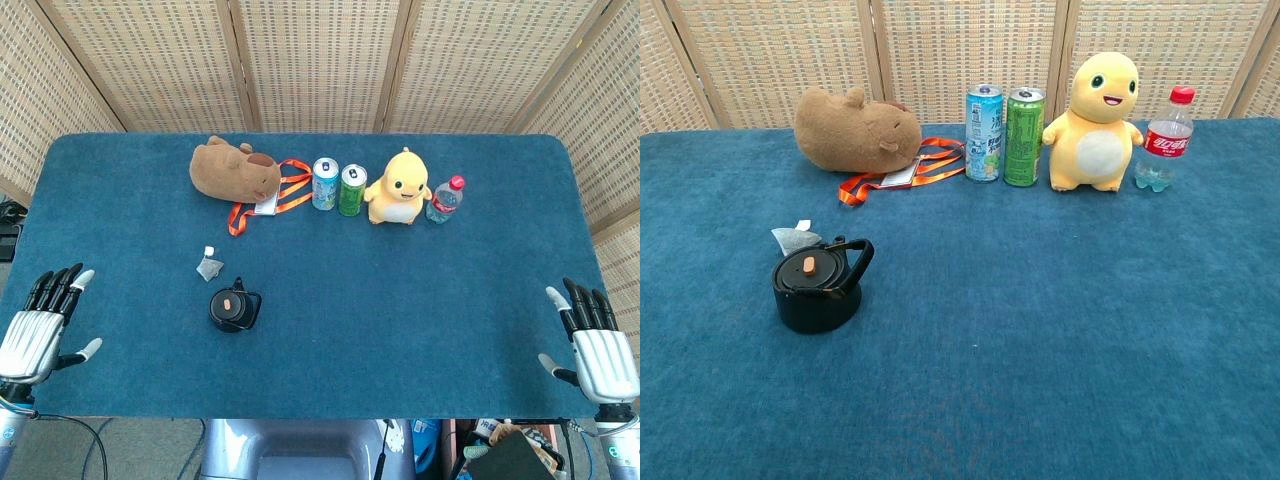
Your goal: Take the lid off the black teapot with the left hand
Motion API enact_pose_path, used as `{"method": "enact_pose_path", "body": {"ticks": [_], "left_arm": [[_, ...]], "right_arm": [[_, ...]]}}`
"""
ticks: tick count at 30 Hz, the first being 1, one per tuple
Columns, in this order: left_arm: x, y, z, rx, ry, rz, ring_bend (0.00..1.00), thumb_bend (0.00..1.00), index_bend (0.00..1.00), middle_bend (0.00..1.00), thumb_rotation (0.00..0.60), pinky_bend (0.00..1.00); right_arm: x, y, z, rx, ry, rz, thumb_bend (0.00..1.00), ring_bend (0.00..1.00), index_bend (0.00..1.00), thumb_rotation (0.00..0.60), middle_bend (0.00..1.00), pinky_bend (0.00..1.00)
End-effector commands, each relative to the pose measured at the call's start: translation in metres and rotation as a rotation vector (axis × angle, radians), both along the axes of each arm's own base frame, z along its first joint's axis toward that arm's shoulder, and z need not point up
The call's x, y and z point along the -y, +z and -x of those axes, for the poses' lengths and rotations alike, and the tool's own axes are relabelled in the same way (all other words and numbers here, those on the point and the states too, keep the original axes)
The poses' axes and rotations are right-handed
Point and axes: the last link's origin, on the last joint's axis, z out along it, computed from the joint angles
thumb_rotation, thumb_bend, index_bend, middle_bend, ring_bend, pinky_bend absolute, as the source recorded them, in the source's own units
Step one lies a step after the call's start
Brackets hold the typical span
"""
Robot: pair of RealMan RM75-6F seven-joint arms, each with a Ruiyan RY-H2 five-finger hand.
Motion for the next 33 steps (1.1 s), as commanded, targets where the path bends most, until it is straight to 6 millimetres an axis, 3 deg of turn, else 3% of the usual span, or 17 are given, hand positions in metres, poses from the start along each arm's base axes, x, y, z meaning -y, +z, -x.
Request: {"method": "enact_pose_path", "body": {"ticks": [1,8,12,23,33], "left_arm": [[-0.001,0.000,0.001,-0.002,0.003,0.001,0.00,0.22,0.00,0.00,0.600,0.00],[-0.005,-0.005,0.002,-0.009,0.007,0.016,0.00,0.22,0.00,0.00,0.600,0.00],[-0.020,-0.018,0.003,-0.019,-0.015,0.043,0.00,0.22,0.00,0.00,0.600,0.00],[-0.085,-0.087,-0.005,-0.032,-0.119,0.155,0.00,0.22,0.00,0.00,0.600,0.00],[-0.111,-0.131,-0.024,-0.018,-0.148,0.206,0.00,0.22,0.00,0.00,0.600,0.00]], "right_arm": [[0.000,0.000,0.000,0.000,0.000,0.000,0.00,0.00,0.00,0.600,0.00,0.00],[0.000,0.000,-0.001,0.005,0.001,-0.001,0.00,0.00,0.00,0.600,0.00,0.00],[0.001,0.000,-0.001,0.010,0.000,-0.001,0.00,0.00,0.00,0.600,0.00,0.00],[0.005,0.000,0.004,0.009,-0.023,-0.005,0.00,0.00,0.00,0.600,0.00,0.00],[0.009,-0.002,0.007,0.003,-0.042,-0.011,0.00,0.00,0.00,0.600,0.00,0.00]]}}
